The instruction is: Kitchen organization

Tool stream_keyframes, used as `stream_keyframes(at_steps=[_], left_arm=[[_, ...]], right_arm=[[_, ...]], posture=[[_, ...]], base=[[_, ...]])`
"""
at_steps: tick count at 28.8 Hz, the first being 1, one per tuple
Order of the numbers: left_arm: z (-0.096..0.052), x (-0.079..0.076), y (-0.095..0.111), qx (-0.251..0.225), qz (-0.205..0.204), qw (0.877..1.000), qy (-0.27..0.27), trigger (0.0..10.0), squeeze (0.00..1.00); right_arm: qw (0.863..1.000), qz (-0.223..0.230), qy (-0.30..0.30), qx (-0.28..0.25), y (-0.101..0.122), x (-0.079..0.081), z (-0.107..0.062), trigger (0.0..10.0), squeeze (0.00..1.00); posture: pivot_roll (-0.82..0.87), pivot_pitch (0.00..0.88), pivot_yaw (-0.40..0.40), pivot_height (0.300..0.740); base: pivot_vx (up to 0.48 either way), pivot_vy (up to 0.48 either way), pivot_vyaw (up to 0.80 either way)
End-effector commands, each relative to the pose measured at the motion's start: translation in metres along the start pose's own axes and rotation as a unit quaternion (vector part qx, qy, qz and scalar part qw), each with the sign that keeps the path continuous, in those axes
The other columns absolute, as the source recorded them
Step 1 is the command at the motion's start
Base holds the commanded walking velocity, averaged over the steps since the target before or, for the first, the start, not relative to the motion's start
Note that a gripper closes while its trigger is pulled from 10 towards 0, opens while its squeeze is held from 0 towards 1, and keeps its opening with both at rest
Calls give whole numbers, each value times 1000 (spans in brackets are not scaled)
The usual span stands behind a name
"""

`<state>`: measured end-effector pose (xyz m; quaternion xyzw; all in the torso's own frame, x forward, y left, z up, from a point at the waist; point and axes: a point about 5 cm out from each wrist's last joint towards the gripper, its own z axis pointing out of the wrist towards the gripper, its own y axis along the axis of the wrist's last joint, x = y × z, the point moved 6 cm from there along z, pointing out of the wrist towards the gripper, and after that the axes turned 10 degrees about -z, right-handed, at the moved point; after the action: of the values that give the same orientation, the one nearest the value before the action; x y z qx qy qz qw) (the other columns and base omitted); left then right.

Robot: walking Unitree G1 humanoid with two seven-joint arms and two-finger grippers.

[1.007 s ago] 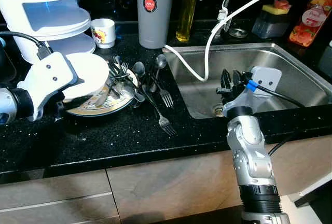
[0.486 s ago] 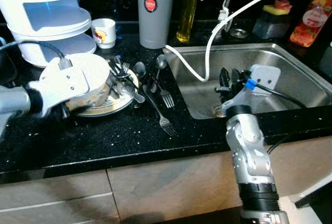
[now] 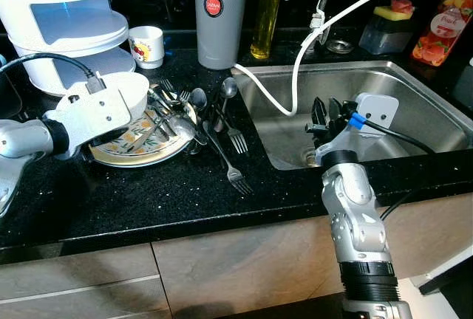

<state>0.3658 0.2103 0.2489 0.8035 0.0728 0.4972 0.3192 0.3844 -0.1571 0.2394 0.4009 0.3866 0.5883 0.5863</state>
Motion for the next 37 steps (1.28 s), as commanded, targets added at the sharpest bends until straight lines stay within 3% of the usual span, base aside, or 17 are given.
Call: stream_keyframes(at_steps=[1, 4, 5, 8, 9, 11, 14, 15, 17, 19, 23, 29, 30, 31, 32, 37], left_arm=[[4, 14, 31, -30, 114, 992, 39, 6980, 0], [5, 18, 39, -40, 141, 988, 53, 6980, 0], [9, 22, 52, -61, 163, 982, 70, 10000, 0], [20, 24, 81, -115, 212, 964, 107, 10000, 0], [20, 24, 81, -115, 212, 964, 107, 10000, 0], [31, 17, 88, -131, 242, 955, 111, 10000, 0], [53, -8, 101, -172, 287, 937, 98, 10000, 0], [57, -15, 104, -181, 297, 933, 93, 10000, 0], [63, -31, 112, -210, 300, 928, 75, 10000, 0], [64, -35, 115, -218, 298, 926, 72, 10000, 0], [65, -41, 134, -257, 302, 915, 77, 10000, 0], [64, -36, 142, -281, 316, 901, 96, 10000, 0], [64, -37, 142, -282, 318, 900, 96, 10000, 0], [64, -39, 142, -284, 322, 898, 93, 10000, 0], [65, -41, 142, -285, 325, 897, 91, 10000, 0], [66, -50, 144, -296, 345, 886, 85, 10000, 0]], right_arm=[[998, 59, 19, -14, 16, 6, 8, 10000, 0], [997, 75, 25, -16, 20, 8, 10, 10000, 0], [993, 106, 36, -18, 24, 12, 13, 10000, 0], [978, 195, 68, -26, 38, 26, 22, 10000, 0], [978, 195, 68, -26, 38, 26, 22, 10000, 0], [962, 256, 98, -23, 47, 39, 26, 10000, 0], [916, 357, 182, 1, 62, 73, 24, 10000, 0], [904, 378, 199, 6, 65, 80, 22, 10000, 0], [895, 392, 214, 12, 69, 89, 20, 10000, 0], [893, 395, 217, 13, 70, 92, 20, 10000, 0], [904, 365, 220, 25, 64, 98, 20, 10000, 0], [911, 353, 201, 77, 44, 93, 23, 10000, 0], [913, 348, 194, 86, 40, 91, 25, 9333, 0], [914, 347, 187, 92, 37, 89, 26, 745, 0], [916, 344, 181, 97, 34, 88, 26, 0, 0], [923, 328, 171, 107, 28, 86, 27, 0, 0]], posture=[[131, 3, -29, 740], [132, 2, -30, 740], [136, 0, -34, 740], [141, 0, -38, 740], [141, 0, -38, 740], [141, 0, -43, 740], [135, 0, -51, 740], [135, 0, -51, 740], [127, 0, -55, 740], [127, 0, -55, 740], [131, 0, -58, 740], [127, 0, -64, 740], [127, 0, -64, 740], [128, 0, -67, 740], [128, 0, -67, 740], [128, 0, -71, 740]], base=[[0, 0, 0], [0, 0, 0], [0, 0, 0], [0, 0, 0], [0, 0, 0], [0, 0, 0], [0, 0, 0], [0, 0, 0], [0, 0, 0], [0, 0, 0], [0, 0, 0], [0, 0, 0], [0, 0, 0], [0, 0, 0], [0, 0, 0], [0, 0, 0]])
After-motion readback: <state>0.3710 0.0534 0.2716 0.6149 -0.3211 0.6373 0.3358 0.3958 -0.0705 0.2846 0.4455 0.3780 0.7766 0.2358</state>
